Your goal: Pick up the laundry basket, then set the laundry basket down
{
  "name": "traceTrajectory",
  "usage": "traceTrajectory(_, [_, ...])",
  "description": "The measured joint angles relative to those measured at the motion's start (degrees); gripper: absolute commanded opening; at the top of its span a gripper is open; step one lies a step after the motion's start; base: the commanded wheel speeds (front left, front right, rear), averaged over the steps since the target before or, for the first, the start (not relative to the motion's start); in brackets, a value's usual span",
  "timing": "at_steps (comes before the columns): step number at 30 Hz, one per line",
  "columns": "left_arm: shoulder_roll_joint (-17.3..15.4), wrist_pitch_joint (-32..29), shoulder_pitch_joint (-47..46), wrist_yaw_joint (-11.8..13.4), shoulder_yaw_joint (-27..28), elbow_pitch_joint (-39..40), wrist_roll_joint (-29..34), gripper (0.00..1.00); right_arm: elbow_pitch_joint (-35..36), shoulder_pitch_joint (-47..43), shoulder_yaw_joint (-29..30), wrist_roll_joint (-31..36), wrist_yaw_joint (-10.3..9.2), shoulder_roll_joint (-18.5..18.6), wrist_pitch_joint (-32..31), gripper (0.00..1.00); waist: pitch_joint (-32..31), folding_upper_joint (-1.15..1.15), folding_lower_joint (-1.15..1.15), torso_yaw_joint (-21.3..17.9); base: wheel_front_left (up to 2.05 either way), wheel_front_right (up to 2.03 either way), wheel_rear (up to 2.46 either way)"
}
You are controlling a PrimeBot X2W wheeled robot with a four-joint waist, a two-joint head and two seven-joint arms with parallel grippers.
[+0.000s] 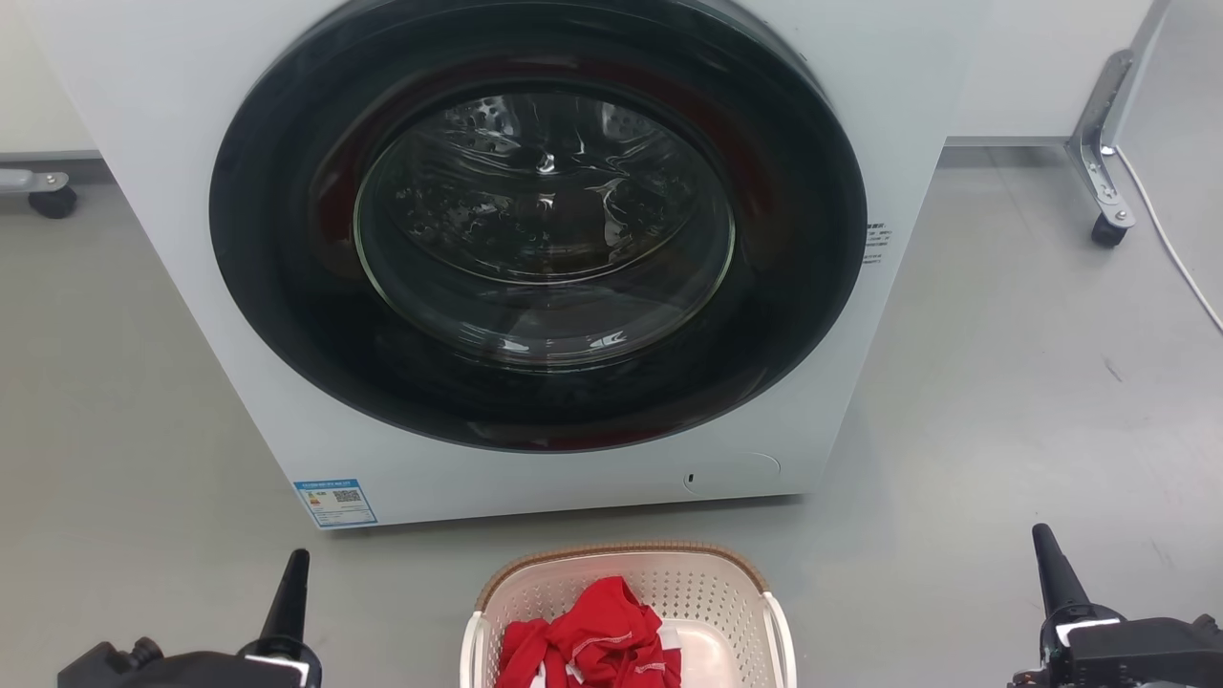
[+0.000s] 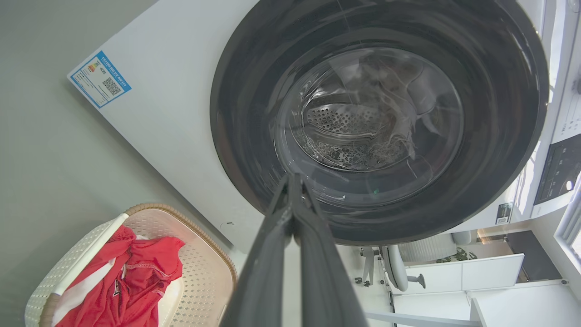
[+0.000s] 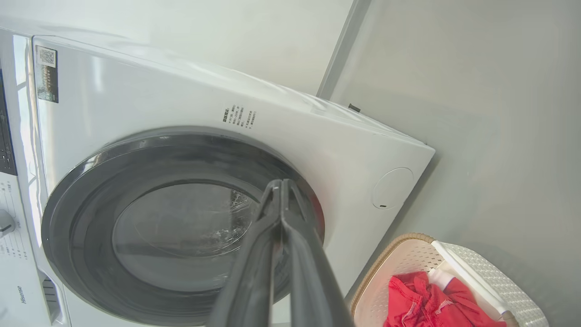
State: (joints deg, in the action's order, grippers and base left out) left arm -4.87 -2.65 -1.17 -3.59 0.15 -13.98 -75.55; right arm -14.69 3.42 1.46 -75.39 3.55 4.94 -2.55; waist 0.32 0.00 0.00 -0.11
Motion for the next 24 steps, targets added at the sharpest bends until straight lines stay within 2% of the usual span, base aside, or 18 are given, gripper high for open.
traceTrajectory(20, [2.14, -3.41, -2.87, -3.04, 4.71, -2.60, -14.39, 0.00, -2.20, 1.33, 5.64, -14.82, 3.02, -2.16, -3.52, 0.00, -0.20, 0.00, 0.00, 0.10, 0.00, 0.00, 0.00])
traceTrajectory(24, [2.40, -3.83, -3.36, -3.47, 5.03, -2.75, -16.12, 0.00, -2.38, 1.75, 6.19, -16.04, 3.09, -2.33, -3.93, 0.00, -0.22, 0.00, 0.00, 0.11, 0.00, 0.00, 0.00])
